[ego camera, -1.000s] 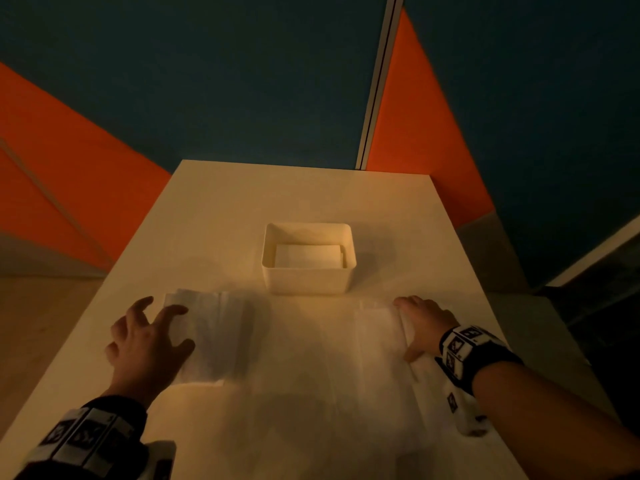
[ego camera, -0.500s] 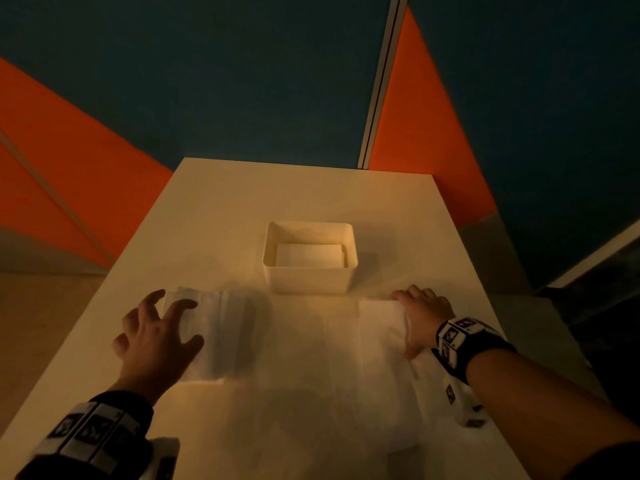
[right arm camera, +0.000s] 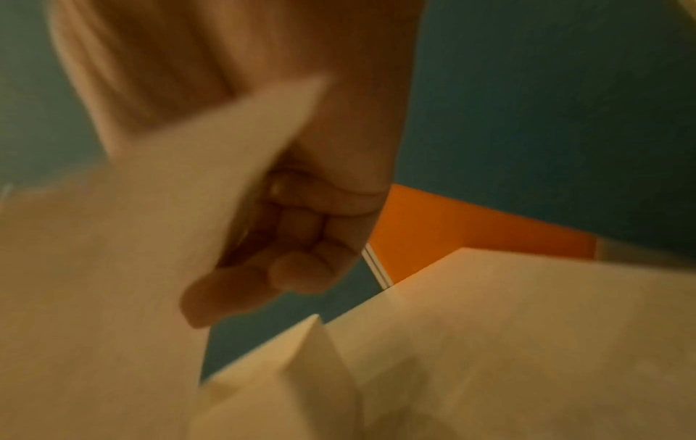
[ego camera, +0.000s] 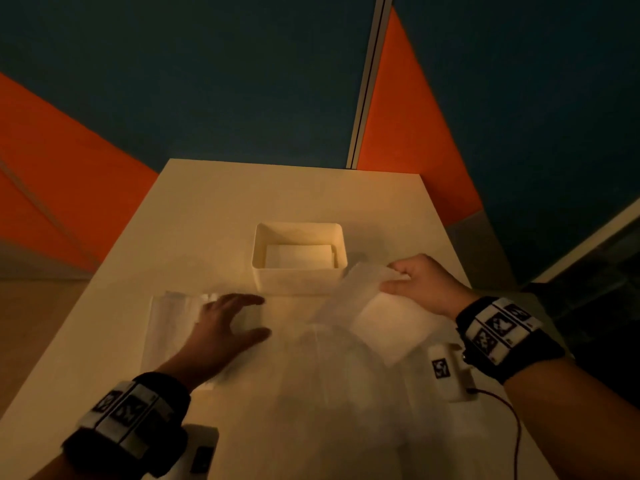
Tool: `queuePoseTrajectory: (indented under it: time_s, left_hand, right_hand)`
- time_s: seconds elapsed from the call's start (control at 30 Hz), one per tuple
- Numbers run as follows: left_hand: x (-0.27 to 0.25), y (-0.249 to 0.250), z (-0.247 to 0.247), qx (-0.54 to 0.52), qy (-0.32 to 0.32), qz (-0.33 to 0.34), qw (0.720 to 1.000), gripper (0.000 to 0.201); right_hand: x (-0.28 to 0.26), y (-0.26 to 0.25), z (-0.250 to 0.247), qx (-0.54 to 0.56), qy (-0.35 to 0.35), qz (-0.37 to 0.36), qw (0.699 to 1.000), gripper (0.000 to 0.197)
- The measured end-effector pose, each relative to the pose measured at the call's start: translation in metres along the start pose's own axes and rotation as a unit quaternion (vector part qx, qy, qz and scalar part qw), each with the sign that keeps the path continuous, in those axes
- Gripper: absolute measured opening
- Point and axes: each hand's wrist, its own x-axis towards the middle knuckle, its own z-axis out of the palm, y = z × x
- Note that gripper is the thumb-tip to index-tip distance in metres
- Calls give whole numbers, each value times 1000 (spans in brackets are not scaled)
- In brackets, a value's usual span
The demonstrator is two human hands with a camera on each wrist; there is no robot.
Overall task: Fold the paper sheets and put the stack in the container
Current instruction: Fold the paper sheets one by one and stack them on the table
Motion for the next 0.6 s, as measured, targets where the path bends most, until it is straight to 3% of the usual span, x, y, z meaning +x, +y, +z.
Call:
queuePoseTrajectory:
  time_s: [0.1, 0.17, 0.23, 0.33, 0.53, 0.6]
  left_hand:
    - [5, 18, 14, -139, -129, -21, 982, 93]
    - [6, 29, 20, -183, -213, -9, 960, 91]
    - [6, 35, 21, -273, -256, 20, 927, 85]
    - [8, 38, 21, -433, -231, -3, 871, 81]
    - [12, 34, 19, -432, -130, 3, 893, 59]
    - [11, 35, 15, -420, -108, 11, 901, 24]
  right_hand:
    - [-13, -19, 12, 192, 33, -3, 981, 9]
    - [-18, -26, 23, 271, 47, 13, 961, 10]
    - [-21, -28, 35, 320, 46, 32, 946, 9]
    - [-24, -25, 49, 376, 25, 51, 925, 11]
    - [-27, -12, 56, 437, -5, 86, 895, 25]
    - [-29, -8, 53, 465, -40, 95, 880, 29]
